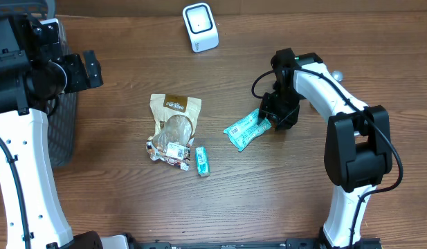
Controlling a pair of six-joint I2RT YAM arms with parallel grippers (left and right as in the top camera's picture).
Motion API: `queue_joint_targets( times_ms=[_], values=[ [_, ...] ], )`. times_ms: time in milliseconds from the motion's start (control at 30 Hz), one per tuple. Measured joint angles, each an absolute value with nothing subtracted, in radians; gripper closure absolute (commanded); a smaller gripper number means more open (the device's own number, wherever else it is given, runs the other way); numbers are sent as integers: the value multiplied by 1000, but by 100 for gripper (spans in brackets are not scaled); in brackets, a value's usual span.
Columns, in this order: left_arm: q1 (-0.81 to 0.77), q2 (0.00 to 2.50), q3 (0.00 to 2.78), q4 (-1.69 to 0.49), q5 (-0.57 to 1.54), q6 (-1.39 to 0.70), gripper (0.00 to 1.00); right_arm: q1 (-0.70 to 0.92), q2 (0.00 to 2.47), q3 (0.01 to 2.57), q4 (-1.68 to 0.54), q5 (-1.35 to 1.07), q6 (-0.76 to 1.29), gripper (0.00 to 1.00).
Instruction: Scan the item barcode
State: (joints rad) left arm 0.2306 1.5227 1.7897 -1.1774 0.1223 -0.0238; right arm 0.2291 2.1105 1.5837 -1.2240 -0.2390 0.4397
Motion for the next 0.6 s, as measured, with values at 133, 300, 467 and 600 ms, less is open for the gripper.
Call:
queue_joint_targets(
  times_ms=[133, 300, 467, 600],
  values=[
    [231, 1523, 1790, -1177, 122, -24, 0, 229, 2111, 1581, -1218, -247, 440, 48],
    [231, 1523, 1790, -1177, 122, -24, 1, 229, 2111, 1556, -1167, -250, 440, 50],
    [231, 1523, 1790, -1177, 122, -24, 0, 229, 2109, 1509, -1081, -263, 440, 59],
    [231, 1523, 1790, -1178, 122, -24, 0, 228, 2089, 1467, -1024, -289, 438, 84]
  ],
)
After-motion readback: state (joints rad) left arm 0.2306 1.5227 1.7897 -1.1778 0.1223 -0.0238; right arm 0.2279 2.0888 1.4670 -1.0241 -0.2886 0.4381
